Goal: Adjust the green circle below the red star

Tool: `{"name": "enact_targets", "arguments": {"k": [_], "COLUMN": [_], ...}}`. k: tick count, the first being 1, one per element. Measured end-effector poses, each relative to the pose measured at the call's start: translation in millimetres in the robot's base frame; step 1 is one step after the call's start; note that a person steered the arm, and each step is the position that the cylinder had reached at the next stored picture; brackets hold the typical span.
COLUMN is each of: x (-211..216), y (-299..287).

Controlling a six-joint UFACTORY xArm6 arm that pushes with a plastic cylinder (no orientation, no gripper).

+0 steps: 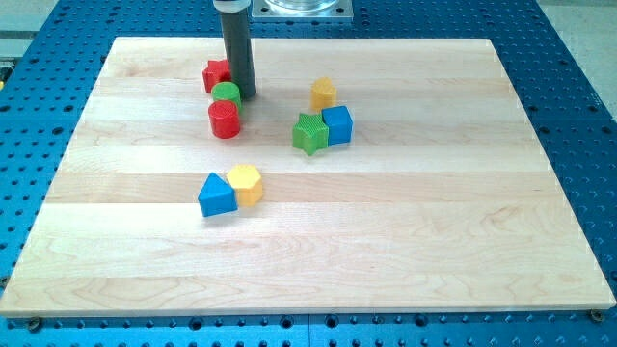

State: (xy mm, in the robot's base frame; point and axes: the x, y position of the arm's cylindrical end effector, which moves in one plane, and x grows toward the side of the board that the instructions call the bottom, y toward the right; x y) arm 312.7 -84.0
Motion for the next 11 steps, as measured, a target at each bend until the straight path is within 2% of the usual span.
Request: {"name": "enact_targets", "arguments": {"k": [1, 3, 6, 11], "x": [0.0, 8.4, 8.4, 8.4], "y": [41.6, 2.1, 16.6, -6.0]}}
